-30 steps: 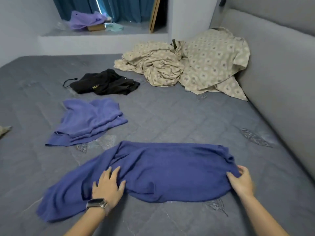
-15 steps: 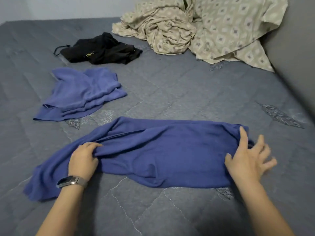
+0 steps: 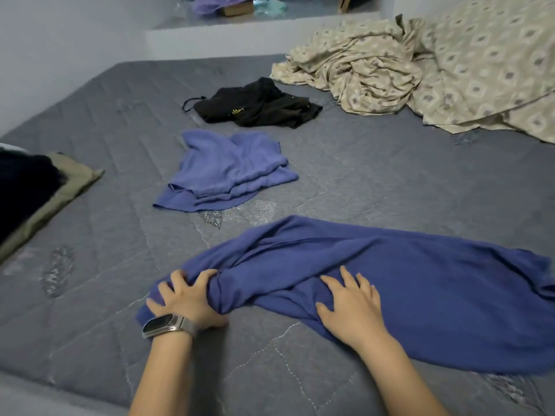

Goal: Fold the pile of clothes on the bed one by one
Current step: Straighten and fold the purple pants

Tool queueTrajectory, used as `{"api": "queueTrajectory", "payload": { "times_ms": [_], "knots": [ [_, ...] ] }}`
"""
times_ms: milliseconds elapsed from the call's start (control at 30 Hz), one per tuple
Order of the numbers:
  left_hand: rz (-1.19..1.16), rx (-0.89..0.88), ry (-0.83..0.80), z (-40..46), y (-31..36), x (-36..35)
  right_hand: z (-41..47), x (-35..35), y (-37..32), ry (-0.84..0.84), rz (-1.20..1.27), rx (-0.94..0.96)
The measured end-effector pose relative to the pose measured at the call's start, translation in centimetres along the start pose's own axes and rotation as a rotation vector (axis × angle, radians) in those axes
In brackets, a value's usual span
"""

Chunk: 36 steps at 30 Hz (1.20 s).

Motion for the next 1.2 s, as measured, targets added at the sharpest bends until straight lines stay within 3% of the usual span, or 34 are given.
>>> {"api": "queueTrajectory", "payload": {
  "times_ms": [167, 267, 367, 433, 567, 633, 700, 800, 867, 933, 1000, 1100, 1200],
  "knots": [
    [-0.336, -0.264, 0.025, 2.2, -4.4, 0.0, 1.0, -0.9, -1.6, -0.026, 0.006, -0.02],
    [-0.62, -0.23, 0.216, 3.3, -7.5, 1.9, 1.0, -1.0, -2.2, -0.067, -0.04, -0.01],
    [-0.819, -0.25, 0.187, 4.7, -8.7, 4.9, 1.2, -0.7, -2.3, -0.094, -0.042, 0.008],
    [-0.897, -0.21, 0.122, 6.7, -8.5, 7.2, 1.1, -0.4, -2.2, -0.103, -0.036, 0.016],
    [-1.152, 0.021, 0.192, 11.8, -7.7, 10.9, 0.9, -0.1, -2.1, -0.071, -0.02, 0.029],
    [-1.311, 0.077, 0.084, 12.7, -6.4, 11.2, 0.8, 0.0, -2.1, -0.059, -0.025, 0.028],
    [-1.199, -0.079, 0.108, 11.3, -4.0, 11.1, 0.9, 0.0, -2.1, -0.047, -0.031, 0.036],
    [-0.749, -0.494, 0.118, 6.8, 0.0, 7.2, 1.2, 0.0, -2.2, -0.059, -0.03, 0.049],
    [-0.36, -0.489, 0.091, 5.9, 0.6, 3.0, 1.3, -0.2, -2.0, -0.092, -0.048, 0.066],
    [-0.043, -0.299, 0.169, 6.8, -0.7, 0.4, 1.1, -0.5, -1.6, -0.127, -0.085, 0.097],
    [-0.037, -0.238, 0.193, 7.6, -1.7, 0.3, 0.8, -0.7, -1.1, -0.122, -0.097, 0.111],
    [-0.296, -0.304, 0.142, 8.7, -2.2, 2.5, 0.6, -0.8, -1.0, -0.088, -0.104, 0.101],
    [-0.393, -0.346, 0.375, 10.1, -1.4, 7.1, 0.9, -1.2, -1.4, -0.109, -0.148, 0.115]
  ]
}}
Point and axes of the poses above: each hand's wrist, its own z-axis towards the middle knuckle, its own x-axis out of the back of the hand, y = z × x, the point moved 4 cm from there along z, towards the middle knuckle, and after that the axes turned 15 degrees about x, right-handed, at the moved point
